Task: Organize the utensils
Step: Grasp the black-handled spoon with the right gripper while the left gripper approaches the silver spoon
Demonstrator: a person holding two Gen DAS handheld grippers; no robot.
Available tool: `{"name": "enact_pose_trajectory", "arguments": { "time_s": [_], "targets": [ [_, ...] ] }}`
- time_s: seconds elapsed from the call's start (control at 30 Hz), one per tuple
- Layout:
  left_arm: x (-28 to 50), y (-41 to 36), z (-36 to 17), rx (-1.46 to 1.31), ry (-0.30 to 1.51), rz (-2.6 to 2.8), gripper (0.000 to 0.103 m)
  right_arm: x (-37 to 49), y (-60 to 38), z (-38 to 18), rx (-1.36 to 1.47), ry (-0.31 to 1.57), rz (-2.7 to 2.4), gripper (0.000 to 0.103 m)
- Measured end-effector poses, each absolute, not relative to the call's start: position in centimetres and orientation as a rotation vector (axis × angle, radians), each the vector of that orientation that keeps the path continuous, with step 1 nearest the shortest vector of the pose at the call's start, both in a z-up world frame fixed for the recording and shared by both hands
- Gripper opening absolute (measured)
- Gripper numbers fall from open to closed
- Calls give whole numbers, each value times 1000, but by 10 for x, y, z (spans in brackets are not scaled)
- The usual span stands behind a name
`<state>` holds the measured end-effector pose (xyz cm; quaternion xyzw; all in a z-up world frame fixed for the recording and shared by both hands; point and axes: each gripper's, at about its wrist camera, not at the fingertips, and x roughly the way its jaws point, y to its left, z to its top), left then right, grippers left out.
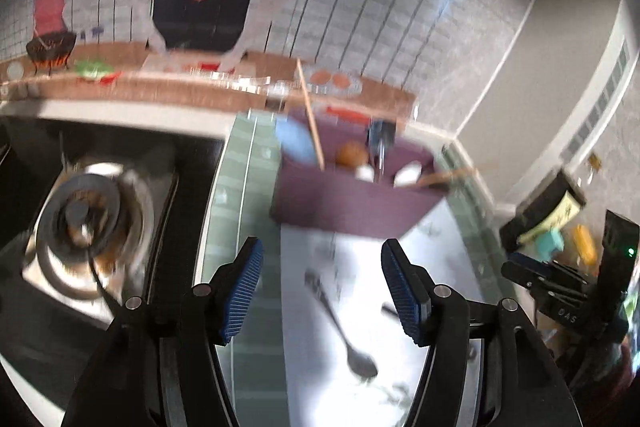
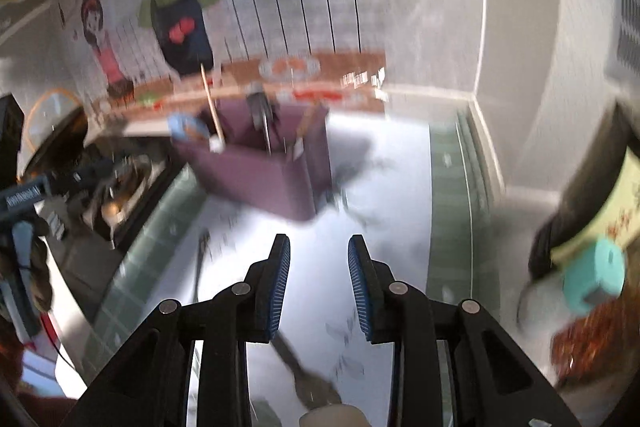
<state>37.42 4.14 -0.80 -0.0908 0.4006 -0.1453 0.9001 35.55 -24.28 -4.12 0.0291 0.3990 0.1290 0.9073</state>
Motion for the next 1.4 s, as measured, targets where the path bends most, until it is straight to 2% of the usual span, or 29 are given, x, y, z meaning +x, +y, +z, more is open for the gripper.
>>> {"name": "enact_pose_trajectory", "arguments": {
  "time_s": [0.2,0.53,0.77,1.1,1.4],
  "targets": [
    [349,36,-56,-157,969,-275,62,335,-230,-88,-12,952,309,28],
    [326,-5,-94,-84,1103,-311,62,336,-214,-105,-4,963,320,28],
    [321,-10,-91,-66,1091,-307,62,328,-211,-114,-36,969,328,28],
    [314,-33,-95,-74,1061,-326,62,303,-226,-120,99,1013,370,30],
    [323,-49,-112,-85,1014,-141,56,285,-261,-102,162,920,185,30]
  ]
}}
